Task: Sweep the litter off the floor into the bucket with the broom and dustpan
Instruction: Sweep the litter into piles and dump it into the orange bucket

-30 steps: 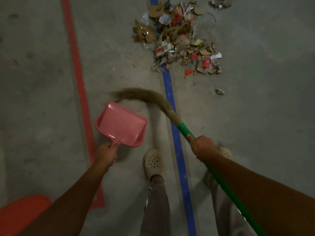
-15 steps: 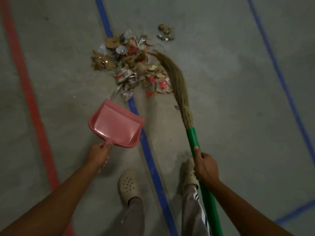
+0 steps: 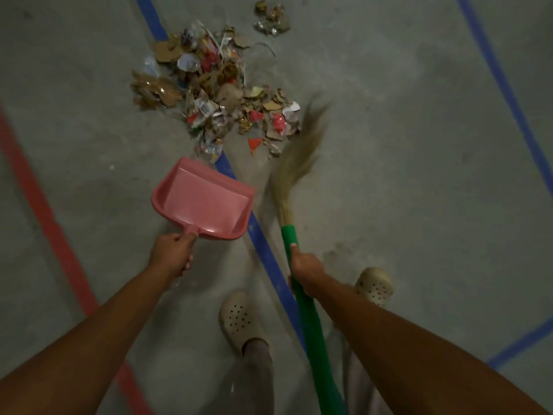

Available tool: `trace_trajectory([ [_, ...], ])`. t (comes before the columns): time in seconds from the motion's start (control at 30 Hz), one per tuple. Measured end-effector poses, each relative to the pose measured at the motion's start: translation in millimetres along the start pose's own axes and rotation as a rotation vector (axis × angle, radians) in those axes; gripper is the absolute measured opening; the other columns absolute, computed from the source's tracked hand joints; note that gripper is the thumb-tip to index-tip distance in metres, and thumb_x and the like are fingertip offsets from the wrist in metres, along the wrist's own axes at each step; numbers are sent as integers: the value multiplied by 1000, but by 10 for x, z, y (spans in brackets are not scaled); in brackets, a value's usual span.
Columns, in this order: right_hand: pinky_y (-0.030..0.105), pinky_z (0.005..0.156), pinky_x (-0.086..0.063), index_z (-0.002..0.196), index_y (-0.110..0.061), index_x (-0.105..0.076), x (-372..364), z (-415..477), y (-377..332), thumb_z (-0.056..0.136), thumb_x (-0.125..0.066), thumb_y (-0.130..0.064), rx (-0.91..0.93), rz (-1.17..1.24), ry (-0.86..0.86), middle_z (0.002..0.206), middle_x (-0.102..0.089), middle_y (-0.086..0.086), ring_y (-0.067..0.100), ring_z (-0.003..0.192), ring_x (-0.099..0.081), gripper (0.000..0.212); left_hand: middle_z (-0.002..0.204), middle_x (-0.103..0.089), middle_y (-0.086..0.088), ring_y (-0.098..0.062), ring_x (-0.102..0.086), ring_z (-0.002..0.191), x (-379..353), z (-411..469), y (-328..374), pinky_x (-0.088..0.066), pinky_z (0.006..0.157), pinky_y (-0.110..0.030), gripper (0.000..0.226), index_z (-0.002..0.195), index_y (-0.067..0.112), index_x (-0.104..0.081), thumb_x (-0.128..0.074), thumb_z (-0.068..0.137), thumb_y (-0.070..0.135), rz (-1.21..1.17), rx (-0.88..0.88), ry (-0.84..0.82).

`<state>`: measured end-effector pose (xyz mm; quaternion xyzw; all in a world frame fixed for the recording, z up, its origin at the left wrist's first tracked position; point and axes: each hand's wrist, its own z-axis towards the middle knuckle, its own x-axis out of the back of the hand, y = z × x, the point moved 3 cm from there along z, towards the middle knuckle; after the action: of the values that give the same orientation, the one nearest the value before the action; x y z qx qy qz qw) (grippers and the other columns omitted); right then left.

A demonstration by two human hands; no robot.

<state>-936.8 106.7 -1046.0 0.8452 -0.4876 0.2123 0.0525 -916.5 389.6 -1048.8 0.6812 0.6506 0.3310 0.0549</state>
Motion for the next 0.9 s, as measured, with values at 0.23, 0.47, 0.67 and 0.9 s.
trace_trajectory([
  [0.23, 31, 58, -47, 76, -12, -54, -93, -203, -690, 103, -30, -61, 237, -165, 152, 84, -64, 11, 21, 67, -59, 61, 49, -47, -10, -17, -37, 35, 492, 57, -220, -27, 44, -19, 43, 66, 12, -52, -65, 96, 39, -43, 53, 51],
  [0.47, 26, 53, -45, 79, -17, -55, 539, -595, -862, 102, -27, -63, 284, -347, 295, 72, -60, 1, 13, 60, -57, 58, 49, -51, -9, -18, -42, 37, 902, -16, 12, -31, 42, -19, 48, 69, 9, -61, -63, 95, 49, -40, 92, 86],
  [0.67, 29, 56, -47, 81, -13, -59, 1147, -548, -1159, 101, -28, -63, 286, -367, 340, 75, -65, 8, 21, 65, -63, 62, 47, -51, -7, -16, -40, 35, 1017, 109, 437, -30, 41, -18, 48, 68, 9, -59, -59, 99, 46, 34, 63, 80],
  [0.9, 28, 53, -53, 83, -6, -59, 1456, 81, -1743, 104, -31, -58, 216, -262, 277, 76, -68, 12, 24, 61, -67, 62, 42, -49, -8, -16, -38, 27, 1030, 494, 692, -28, 33, -17, 48, 71, 6, -62, -58, 100, 44, 192, 103, 66],
])
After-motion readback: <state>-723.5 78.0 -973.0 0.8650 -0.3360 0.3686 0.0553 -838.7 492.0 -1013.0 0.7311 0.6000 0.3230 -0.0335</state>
